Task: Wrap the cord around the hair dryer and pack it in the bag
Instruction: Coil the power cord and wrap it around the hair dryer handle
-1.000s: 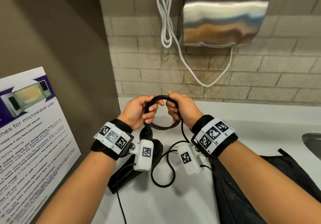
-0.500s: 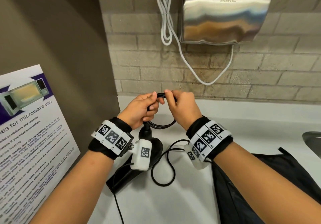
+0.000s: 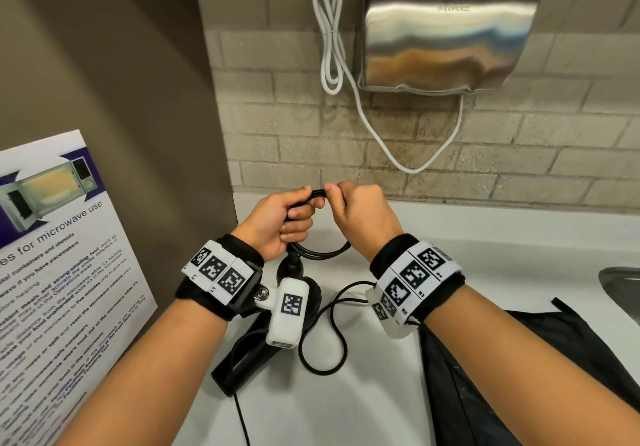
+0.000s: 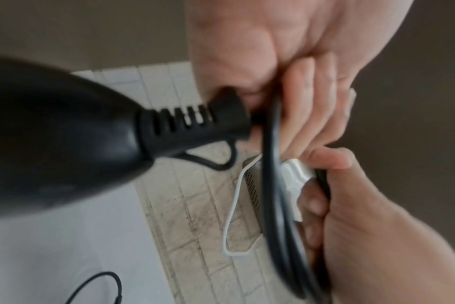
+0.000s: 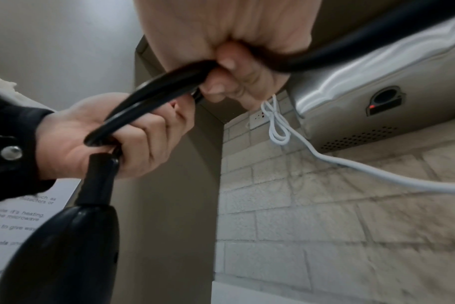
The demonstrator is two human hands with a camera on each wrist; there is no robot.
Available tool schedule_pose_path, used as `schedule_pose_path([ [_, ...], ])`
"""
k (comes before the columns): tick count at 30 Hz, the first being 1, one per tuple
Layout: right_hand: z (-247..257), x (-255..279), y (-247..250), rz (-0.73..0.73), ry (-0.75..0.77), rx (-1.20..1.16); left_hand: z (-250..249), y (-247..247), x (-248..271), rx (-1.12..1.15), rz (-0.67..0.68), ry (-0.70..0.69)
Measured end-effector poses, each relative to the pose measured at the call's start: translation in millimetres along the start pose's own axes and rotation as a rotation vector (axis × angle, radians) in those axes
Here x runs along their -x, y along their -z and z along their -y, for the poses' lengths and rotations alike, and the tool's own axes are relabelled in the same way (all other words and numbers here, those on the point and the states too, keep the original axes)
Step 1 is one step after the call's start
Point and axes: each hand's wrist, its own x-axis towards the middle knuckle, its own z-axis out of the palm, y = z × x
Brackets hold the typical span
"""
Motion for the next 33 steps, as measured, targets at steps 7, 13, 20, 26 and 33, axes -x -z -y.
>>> schedule_pose_path([
  [7, -42.1, 36.1, -11.0, 0.169, -0.103, -0.217, -2.6, 22.7, 2.0, 0.267, -0.051, -0.050],
  [13, -88.6, 70.9, -16.0, 0.279, -0.143, 0.086, -9.0, 43.3, 3.2, 0.276, -0.157, -0.131],
  [20, -85.3, 89.3, -8.3, 0.299, 0.081, 0.264, -4.5, 51.1, -1.6, 0.260, -0.276, -0.241],
  [26, -43.4, 85.7, -12.5, 0.286, 0.547, 0.526, 1.1, 25.2, -3.3, -0.094, -0.277, -0.295],
  [33, 4.4, 27.1, 10.5, 0.023, 0.529, 0.383, 10.2, 2.8, 6.4, -0.429, 0.020, -0.206],
])
